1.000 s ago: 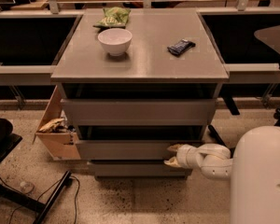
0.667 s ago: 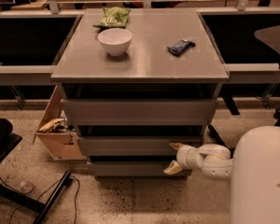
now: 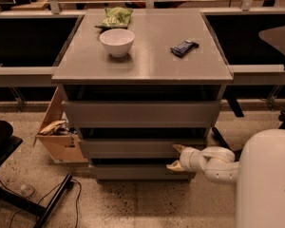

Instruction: Close middle drawer

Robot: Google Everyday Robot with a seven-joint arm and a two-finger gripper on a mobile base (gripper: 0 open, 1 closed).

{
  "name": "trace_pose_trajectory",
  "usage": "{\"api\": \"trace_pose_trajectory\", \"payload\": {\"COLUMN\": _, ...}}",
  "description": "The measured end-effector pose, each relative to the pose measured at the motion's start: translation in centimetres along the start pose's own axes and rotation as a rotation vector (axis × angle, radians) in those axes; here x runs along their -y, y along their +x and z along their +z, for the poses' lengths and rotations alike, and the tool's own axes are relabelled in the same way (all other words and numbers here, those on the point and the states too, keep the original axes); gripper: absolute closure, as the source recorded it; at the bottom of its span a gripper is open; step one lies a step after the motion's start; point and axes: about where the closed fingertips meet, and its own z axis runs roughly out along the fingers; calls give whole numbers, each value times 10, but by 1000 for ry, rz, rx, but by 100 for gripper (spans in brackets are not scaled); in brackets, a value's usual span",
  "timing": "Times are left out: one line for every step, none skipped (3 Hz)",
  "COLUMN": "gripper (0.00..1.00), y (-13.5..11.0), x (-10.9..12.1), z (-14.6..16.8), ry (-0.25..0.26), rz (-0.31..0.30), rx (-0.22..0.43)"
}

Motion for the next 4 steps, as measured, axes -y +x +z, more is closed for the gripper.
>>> {"api": "trace_pose_trajectory", "payload": {"gripper": 64, "y": -3, "x": -2, "z": -20, "ry": -11, "rz": -51, "rx": -48}}
{"api": "trace_pose_trajectory", "payload": {"gripper": 88, "y": -3, "x": -13, "z": -72, "ry": -49, "rz": -129, "rx": -176}}
{"api": "trace_pose_trajectory", "payload": {"gripper": 100, "y": -9, "x": -27, "z": -126, "ry": -83, "rz": -150, "rx": -323}}
{"api": "trace_pose_trajectory", "payload": {"gripper": 100, "y": -10, "x": -57, "z": -186, "ry": -101, "rz": -136, "rx": -467}}
